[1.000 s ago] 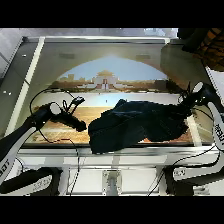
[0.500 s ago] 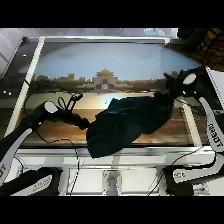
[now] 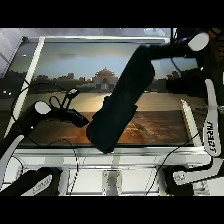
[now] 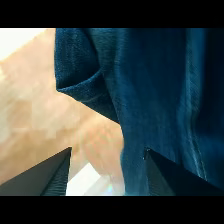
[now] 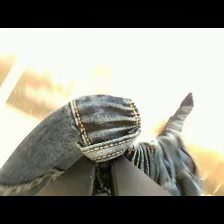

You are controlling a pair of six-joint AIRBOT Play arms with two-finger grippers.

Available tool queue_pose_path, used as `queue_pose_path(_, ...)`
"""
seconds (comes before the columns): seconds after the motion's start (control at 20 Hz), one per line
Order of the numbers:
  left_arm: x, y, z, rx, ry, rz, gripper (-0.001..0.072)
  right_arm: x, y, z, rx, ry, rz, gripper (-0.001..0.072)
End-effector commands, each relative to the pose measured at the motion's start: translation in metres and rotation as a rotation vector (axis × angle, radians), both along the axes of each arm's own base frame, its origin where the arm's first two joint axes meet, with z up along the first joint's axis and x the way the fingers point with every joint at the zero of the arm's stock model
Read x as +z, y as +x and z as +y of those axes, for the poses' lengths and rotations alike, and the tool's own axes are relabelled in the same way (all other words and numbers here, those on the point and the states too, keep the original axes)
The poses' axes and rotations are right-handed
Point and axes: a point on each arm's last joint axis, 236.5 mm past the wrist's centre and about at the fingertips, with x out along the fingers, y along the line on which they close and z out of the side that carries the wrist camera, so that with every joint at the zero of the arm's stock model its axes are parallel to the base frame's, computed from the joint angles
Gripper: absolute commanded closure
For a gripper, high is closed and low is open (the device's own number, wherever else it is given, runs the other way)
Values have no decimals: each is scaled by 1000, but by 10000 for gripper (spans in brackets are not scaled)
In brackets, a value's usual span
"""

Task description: Fold the clothes and pants, and hang the long-sleeved shirts on hangers.

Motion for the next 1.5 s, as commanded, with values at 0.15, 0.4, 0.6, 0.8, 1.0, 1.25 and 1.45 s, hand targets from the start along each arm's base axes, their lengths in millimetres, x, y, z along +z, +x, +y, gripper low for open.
queue_pose_path(0.15,21,-13,-63,-196,-88,-149,71,34,3,-13,-64,-40,-68,699)
queue_pose_path(0.4,119,9,-124,-109,-497,-355,71,12,0,-32,-106,-131,-7,699)
queue_pose_path(0.6,143,17,-128,-98,-565,-444,71,11,-2,-30,-101,-132,-1,699)
queue_pose_path(0.8,139,3,-142,-159,-563,-440,72,11,-2,-30,-102,-129,1,699)
queue_pose_path(1.0,114,1,-153,-179,-509,-419,81,11,-2,-29,-99,-125,4,699)
queue_pose_path(1.25,64,0,-161,-191,-475,-285,167,11,-2,-30,-99,-127,4,699)
queue_pose_path(1.45,19,-46,-151,-354,-352,-111,239,8,2,-49,-141,-191,-5,699)
